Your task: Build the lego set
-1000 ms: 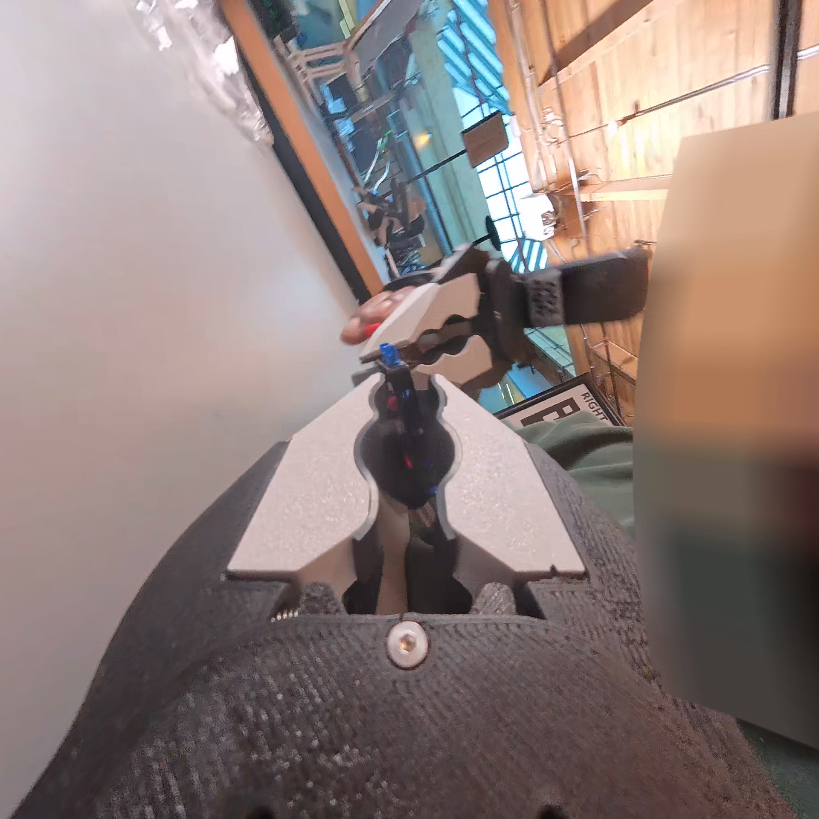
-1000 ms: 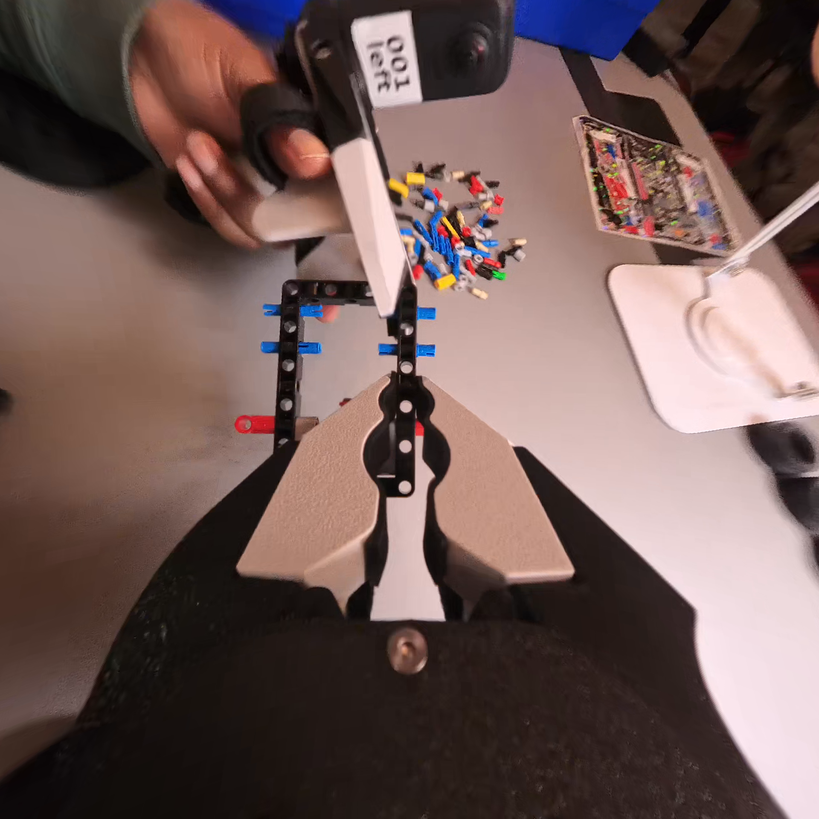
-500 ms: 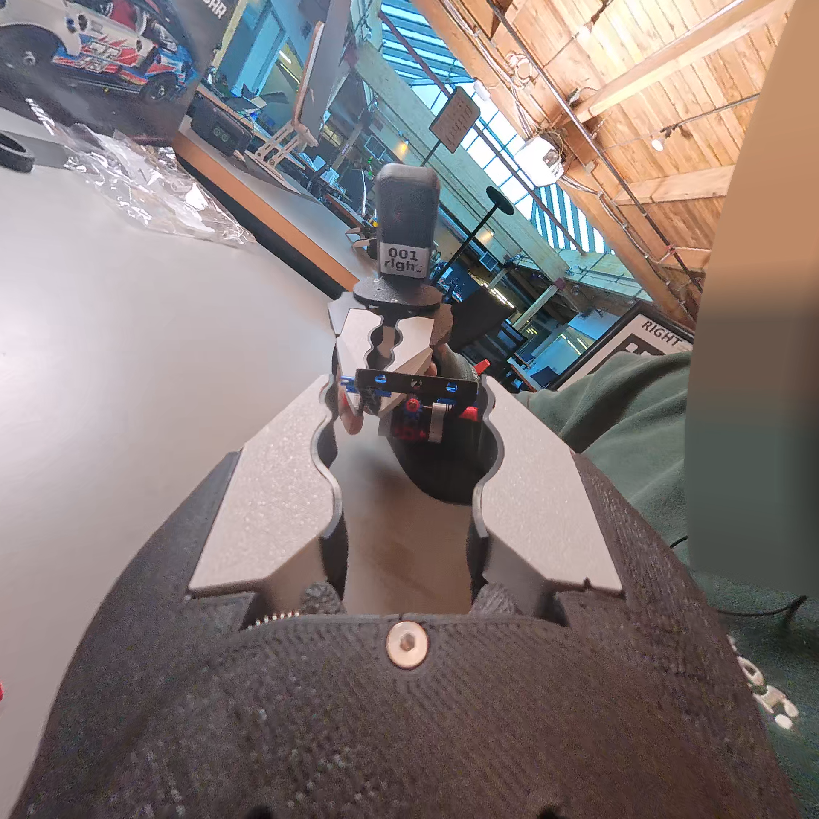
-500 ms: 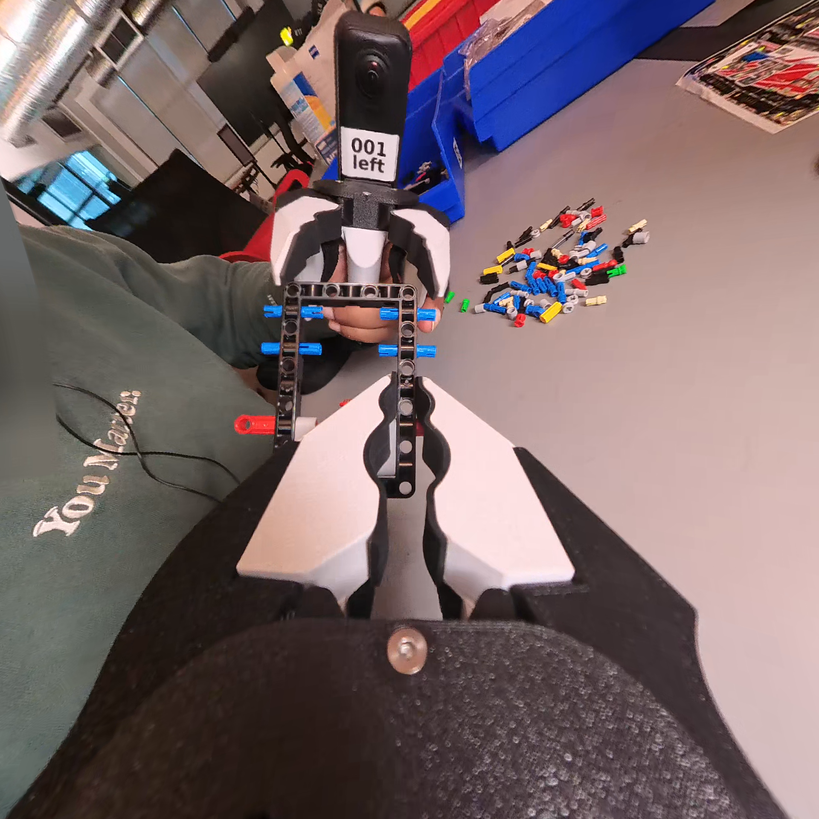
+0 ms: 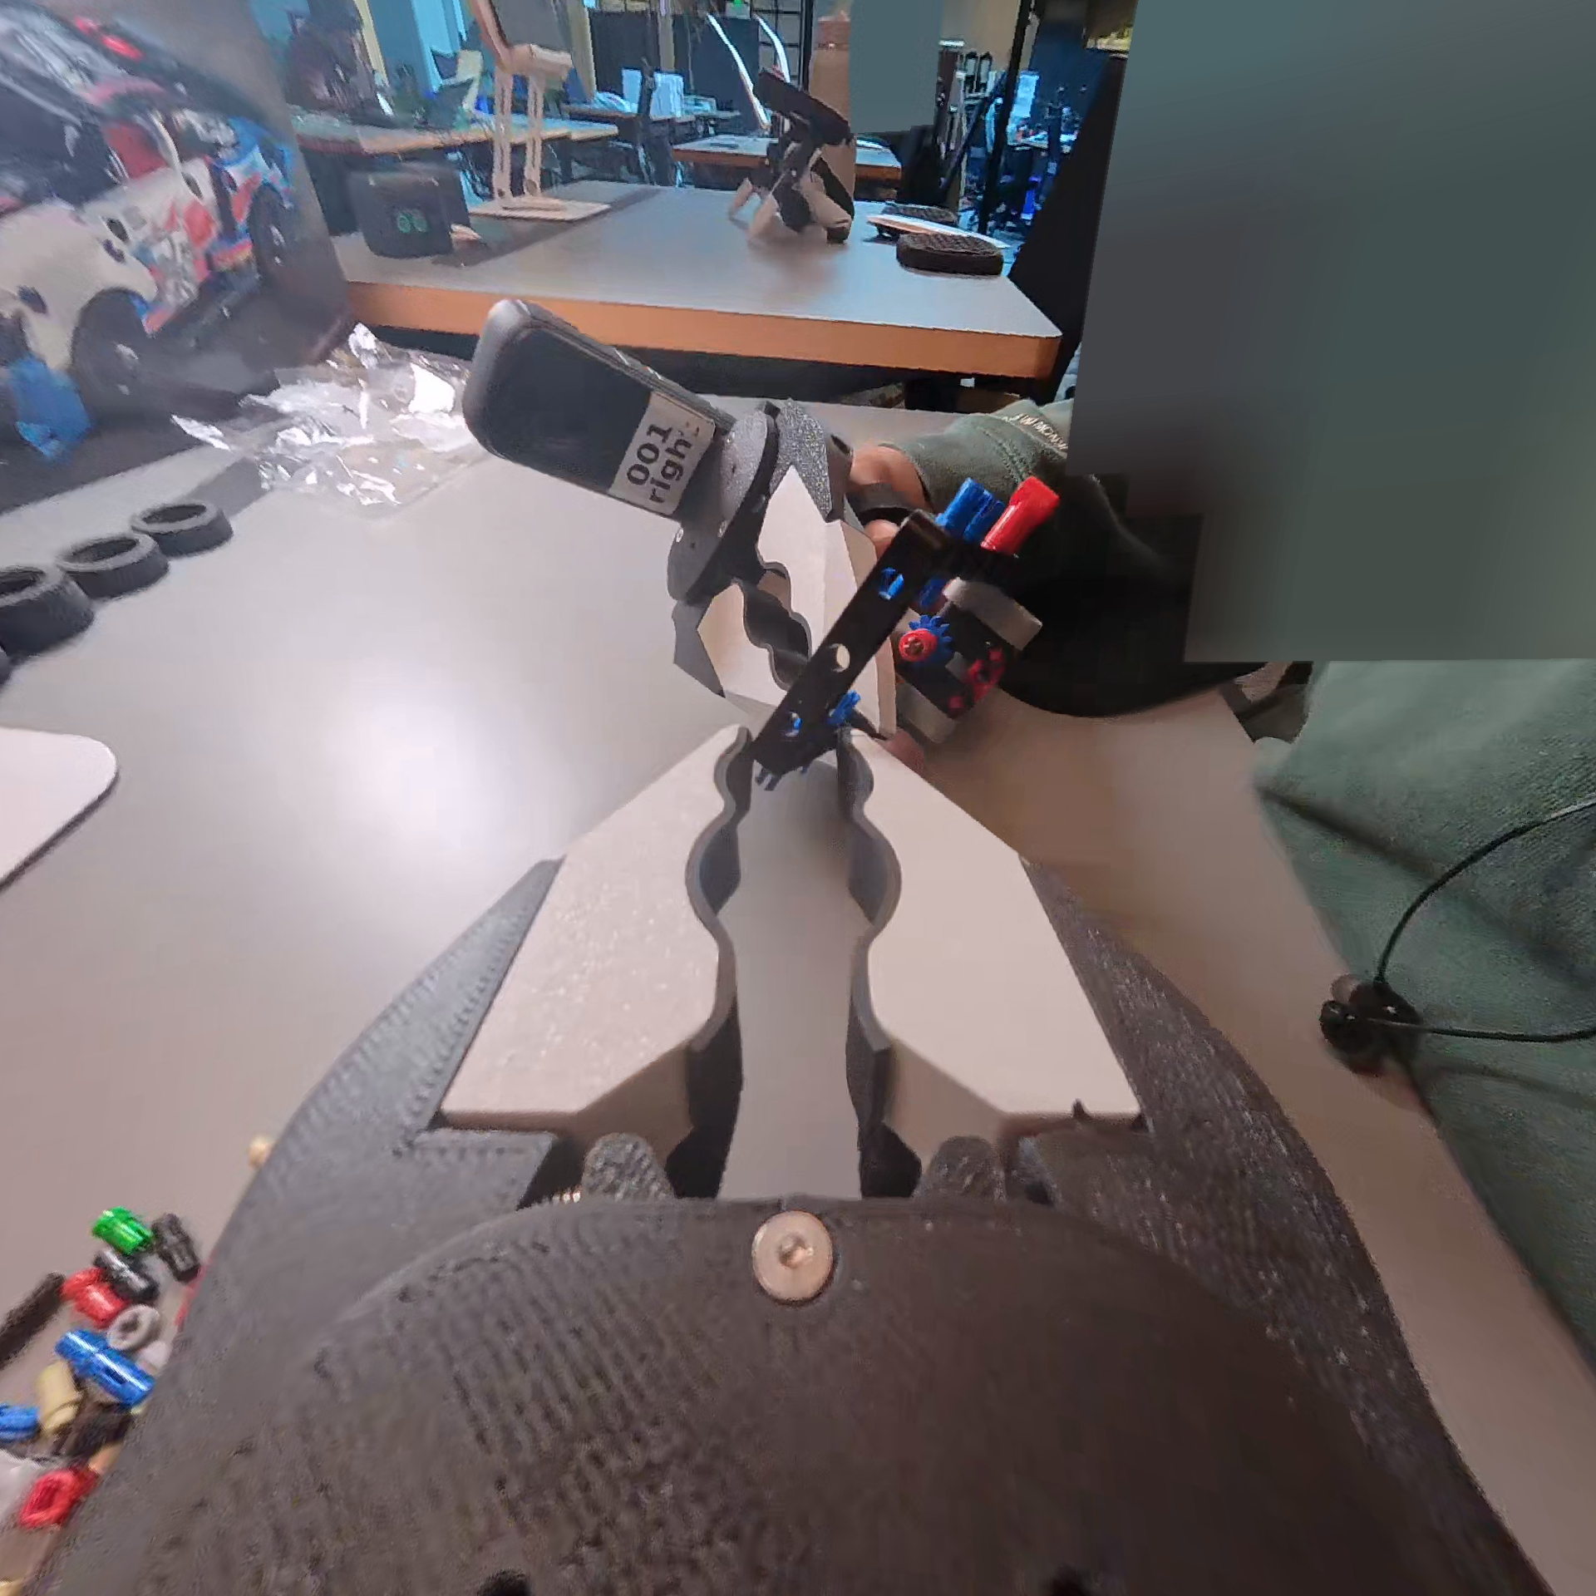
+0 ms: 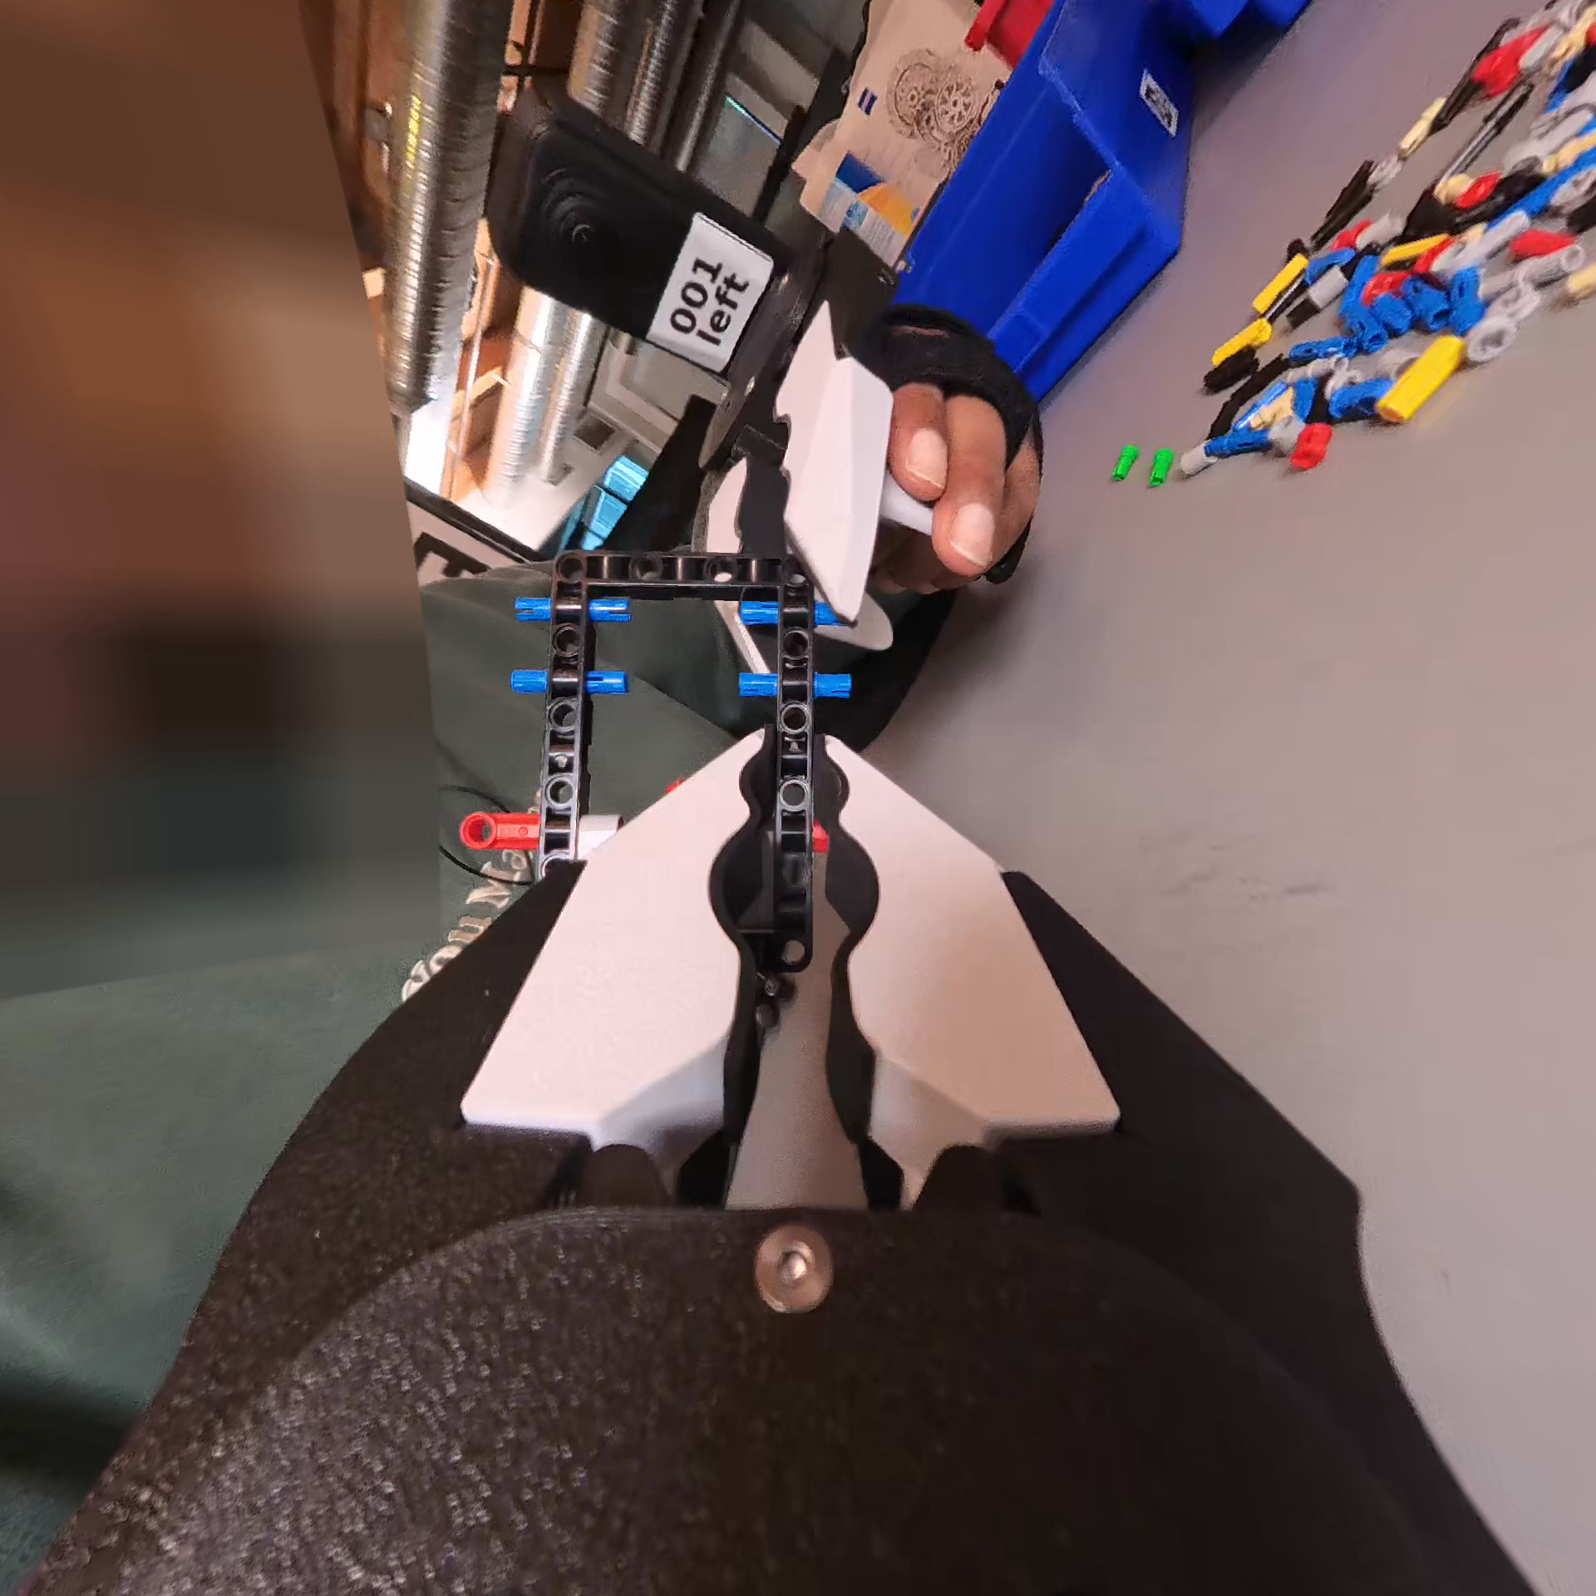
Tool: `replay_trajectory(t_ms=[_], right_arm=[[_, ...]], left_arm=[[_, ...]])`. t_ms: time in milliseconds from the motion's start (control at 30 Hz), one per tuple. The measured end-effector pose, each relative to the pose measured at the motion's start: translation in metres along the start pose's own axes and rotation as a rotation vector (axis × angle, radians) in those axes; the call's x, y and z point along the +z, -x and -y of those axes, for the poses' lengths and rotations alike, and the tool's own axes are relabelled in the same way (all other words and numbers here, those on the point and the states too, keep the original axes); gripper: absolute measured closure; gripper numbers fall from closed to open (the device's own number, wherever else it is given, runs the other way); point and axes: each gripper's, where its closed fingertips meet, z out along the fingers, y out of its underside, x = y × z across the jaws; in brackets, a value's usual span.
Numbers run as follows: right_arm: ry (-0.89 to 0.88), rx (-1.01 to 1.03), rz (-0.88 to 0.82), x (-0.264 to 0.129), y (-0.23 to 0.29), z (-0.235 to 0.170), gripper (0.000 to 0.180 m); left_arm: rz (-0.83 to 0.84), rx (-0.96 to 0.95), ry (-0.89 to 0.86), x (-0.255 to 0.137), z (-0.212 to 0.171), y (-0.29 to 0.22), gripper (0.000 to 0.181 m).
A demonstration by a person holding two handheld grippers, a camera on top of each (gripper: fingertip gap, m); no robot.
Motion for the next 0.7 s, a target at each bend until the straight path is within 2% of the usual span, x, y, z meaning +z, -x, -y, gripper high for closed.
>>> replay_trajectory(t_ms=[100,200,300,400,600,700], right_arm=[[-0.025,0.032,-0.005,-0.002,-0.006,0.003,0.175],[-0.147,0.022,-0.070,-0.017,-0.016,0.022,0.170],[-0.238,-0.083,-0.166,-0.043,-0.020,0.039,0.165],[-0.337,-0.201,-0.237,-0.068,-0.011,0.057,0.162],[-0.318,-0.427,-0.407,-0.084,-0.005,0.062,0.151],[-0.229,-0.587,-0.550,-0.083,-0.006,0.058,0.129]], left_arm=[[-0.034,-0.130,0.028,-0.001,-0.005,0.004,0.166],[-0.055,-0.347,0.023,-0.002,-0.008,0.010,0.170],[-0.109,-0.599,-0.029,-0.002,-0.008,0.014,0.173],[-0.145,-0.708,-0.060,-0.003,-0.009,0.016,0.174],[-0.165,-0.851,-0.104,-0.004,-0.011,0.022,0.175],[-0.143,-0.938,-0.139,-0.005,-0.014,0.030,0.175]])
